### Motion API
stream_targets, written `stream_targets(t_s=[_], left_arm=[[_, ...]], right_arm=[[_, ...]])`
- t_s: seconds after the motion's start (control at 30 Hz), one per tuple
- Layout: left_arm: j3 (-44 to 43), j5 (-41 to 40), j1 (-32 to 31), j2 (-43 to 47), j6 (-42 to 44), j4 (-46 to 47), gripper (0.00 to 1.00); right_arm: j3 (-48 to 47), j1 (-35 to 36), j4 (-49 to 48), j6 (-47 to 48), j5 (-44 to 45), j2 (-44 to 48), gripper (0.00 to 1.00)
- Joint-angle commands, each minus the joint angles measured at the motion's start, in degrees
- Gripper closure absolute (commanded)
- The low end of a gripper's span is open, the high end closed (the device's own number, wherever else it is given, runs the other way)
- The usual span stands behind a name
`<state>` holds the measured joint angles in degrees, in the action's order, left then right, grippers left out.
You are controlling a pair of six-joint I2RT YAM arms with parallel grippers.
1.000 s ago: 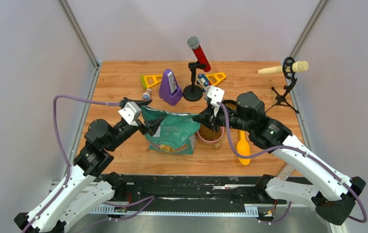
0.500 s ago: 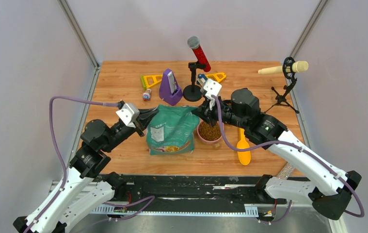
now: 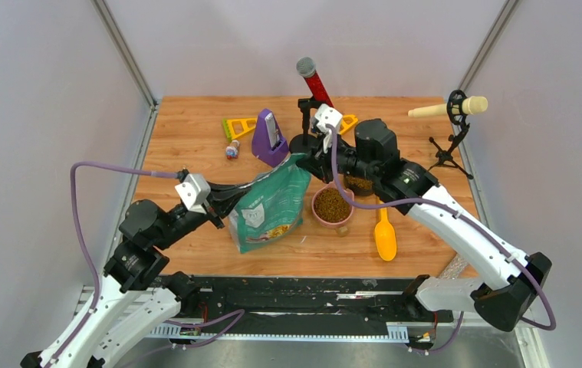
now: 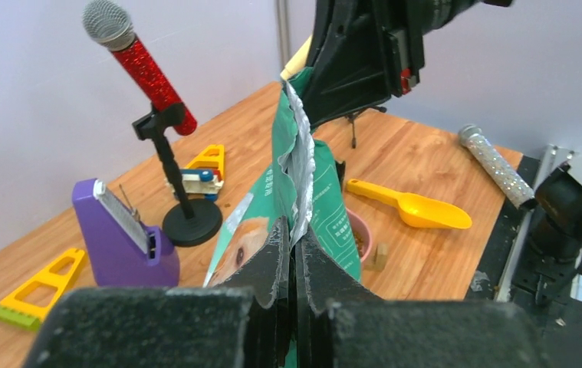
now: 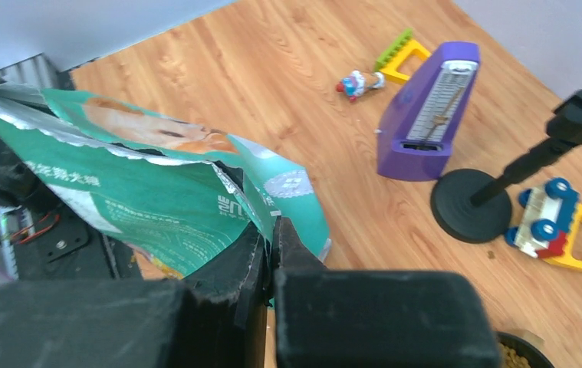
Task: Serve the pet food
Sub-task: Close the pet food bag at the center of the board.
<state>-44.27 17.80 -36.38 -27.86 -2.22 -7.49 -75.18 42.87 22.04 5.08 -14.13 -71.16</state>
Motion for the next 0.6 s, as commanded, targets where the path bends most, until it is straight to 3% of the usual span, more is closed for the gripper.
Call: stream_targets(t_s=[0.0,0.2,0.37,0.47,0.57], left_arm=[[-1.4,7.8,-0.3,5.1,-1.0,2.8,1.00],[-3.8,8.1,-0.3,1.5,0.7,0.0,1.00],[-5.3,7.9,-0.3,-0.9,2.1,0.7,1.00],[-6.2,8.1,-0.3,-2.5,3.1,0.8,1.00],[-6.9,7.6,-0.3,-3.3,4.1,0.6,1.00]], right_arm=[[-4.1,-8.9,-7.9,5.7,-0.5,1.4,1.00],[-1.0,-9.3,-6.1,21.3,-14.8,3.8,0.97],[-3.2,-9.2,2.2,33.2,-17.6,2.0,0.74],[-6.4,-9.1,7.0,39.2,-18.6,0.1,0.53],[-10.8,-8.0,13.0,45.6,-20.7,-2.8,0.46]])
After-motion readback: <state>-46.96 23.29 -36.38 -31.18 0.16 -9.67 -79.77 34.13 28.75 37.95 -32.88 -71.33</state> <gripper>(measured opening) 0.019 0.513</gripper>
